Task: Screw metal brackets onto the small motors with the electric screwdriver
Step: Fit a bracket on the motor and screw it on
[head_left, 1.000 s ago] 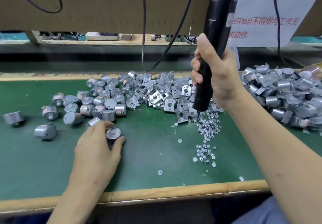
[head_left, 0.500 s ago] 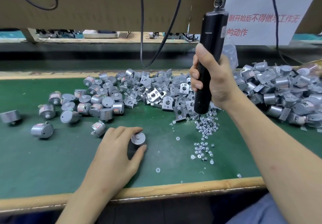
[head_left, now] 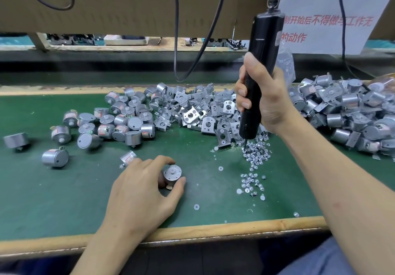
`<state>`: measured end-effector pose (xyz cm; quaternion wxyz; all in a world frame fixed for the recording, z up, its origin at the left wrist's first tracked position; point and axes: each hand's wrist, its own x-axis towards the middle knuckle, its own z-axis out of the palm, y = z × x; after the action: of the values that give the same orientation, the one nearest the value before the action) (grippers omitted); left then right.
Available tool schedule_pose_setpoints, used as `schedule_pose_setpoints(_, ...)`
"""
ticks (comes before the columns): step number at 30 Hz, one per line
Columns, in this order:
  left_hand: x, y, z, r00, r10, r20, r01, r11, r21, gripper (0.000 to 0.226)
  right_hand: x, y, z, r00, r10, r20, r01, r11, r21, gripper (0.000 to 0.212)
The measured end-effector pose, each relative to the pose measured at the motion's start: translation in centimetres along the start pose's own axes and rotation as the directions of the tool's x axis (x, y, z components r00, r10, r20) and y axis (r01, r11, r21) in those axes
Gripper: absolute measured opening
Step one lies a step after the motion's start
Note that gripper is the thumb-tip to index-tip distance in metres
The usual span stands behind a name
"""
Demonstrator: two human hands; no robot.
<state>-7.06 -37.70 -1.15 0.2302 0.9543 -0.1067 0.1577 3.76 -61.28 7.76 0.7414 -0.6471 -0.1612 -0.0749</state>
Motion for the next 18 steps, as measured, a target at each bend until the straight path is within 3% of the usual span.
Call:
schedule_pose_setpoints(9,-0.1,-0.2,0.3,1.0,0.008,-0.014,-0.009,0.998,-0.066,0.016,-0.4,-0.2,1.3,0.999,-0.009,0.034,0.006,0.998,0.067,0.042)
schedule_pose_setpoints(18,0.2,-0.4,0.7,0.999,-0.035,-0.028,0.033,0.995,-0.09,0.025,-0.7,0.6,2.0,0.998,-0.027,0.058,0.025,0.999,0.044,0.046)
